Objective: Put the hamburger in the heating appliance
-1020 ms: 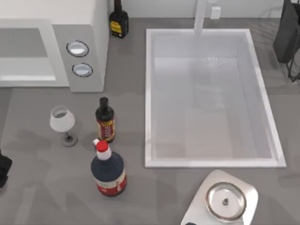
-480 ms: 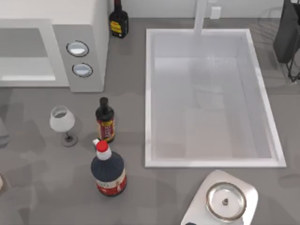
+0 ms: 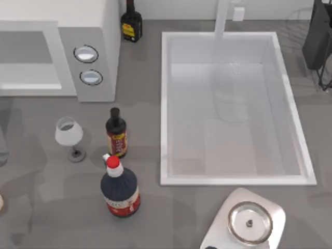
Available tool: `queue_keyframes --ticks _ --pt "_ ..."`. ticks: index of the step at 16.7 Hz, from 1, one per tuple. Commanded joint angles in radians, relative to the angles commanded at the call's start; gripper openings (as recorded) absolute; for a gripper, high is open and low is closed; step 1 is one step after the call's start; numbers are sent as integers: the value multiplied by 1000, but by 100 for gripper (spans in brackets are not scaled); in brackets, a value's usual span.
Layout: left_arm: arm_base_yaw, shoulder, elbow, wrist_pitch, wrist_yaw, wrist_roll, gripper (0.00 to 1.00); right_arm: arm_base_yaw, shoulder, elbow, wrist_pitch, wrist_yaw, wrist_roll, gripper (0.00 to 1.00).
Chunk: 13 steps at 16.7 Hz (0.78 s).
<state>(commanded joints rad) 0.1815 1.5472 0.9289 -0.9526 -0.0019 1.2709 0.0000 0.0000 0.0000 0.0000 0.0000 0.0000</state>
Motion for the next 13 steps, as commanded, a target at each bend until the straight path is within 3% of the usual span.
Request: queue_keyframes --ticks 4,13 --pt "-3 20 -25 41 0 -2 100 0 0 0 0 0 0 100" --pt "3 182 -177 359 0 6 100 0 0 0 0 0 0 100"
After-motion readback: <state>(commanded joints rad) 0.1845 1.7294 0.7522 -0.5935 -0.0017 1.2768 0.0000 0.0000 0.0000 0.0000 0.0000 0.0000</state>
